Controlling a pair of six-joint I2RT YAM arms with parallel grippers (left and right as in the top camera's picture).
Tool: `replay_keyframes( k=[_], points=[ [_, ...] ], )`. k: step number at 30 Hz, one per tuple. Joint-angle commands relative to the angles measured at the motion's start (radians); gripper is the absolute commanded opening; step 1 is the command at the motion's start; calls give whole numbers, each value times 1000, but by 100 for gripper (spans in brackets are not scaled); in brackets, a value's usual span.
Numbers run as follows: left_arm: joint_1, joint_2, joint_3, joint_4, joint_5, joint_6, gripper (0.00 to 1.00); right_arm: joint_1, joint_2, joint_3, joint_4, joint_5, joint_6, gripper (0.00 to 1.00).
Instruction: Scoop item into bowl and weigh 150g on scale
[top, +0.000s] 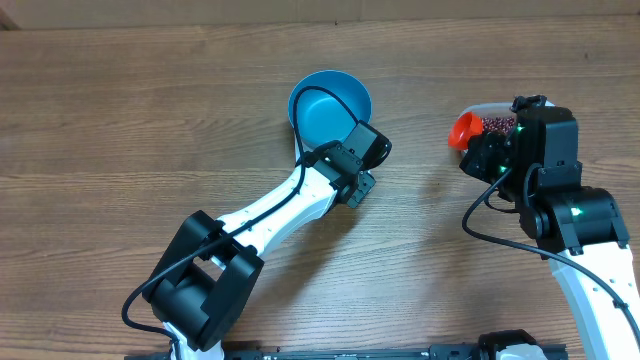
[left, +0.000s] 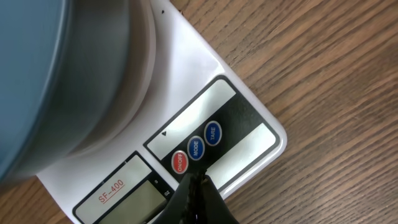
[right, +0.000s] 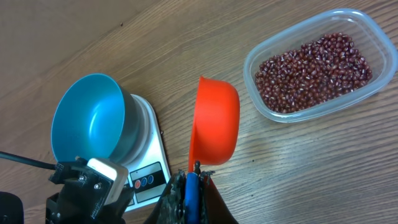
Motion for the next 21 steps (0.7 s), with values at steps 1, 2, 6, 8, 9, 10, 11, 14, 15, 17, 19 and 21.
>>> replay_keyframes(
  k=[1, 2, 6, 8, 9, 10, 11, 14, 15, 17, 19, 21],
  points=[
    [6, 9, -21, 1, -18, 11, 4, 2, 0, 31, 9, 2, 0, 4],
    [7, 9, -25, 2, -20, 11, 4, 2, 0, 31, 9, 2, 0, 4],
    [15, 9, -30, 6, -18, 10, 4, 2, 0, 31, 6, -3, 0, 4],
    [17, 9, -30, 10, -18, 8, 4, 2, 0, 31, 6, -5, 0, 4],
    [17, 9, -30, 11, -18, 8, 4, 2, 0, 31, 6, -5, 0, 4],
    [17, 9, -31, 11, -18, 8, 4, 2, 0, 31, 6, -5, 0, 4],
    [17, 9, -31, 13, -18, 8, 4, 2, 0, 31, 6, -5, 0, 4],
    [17, 9, -34, 21, -18, 8, 4, 2, 0, 31, 6, -5, 0, 4],
    [17, 9, -38, 28, -18, 8, 4, 2, 0, 31, 6, -6, 0, 4],
    [17, 9, -50, 48, -19, 8, 4, 2, 0, 31, 6, -6, 0, 4],
    [17, 9, -52, 51, -27, 8, 4, 2, 0, 31, 6, -6, 0, 4],
    [17, 9, -53, 55, -40, 8, 4, 2, 0, 31, 6, -6, 0, 4]
  ],
)
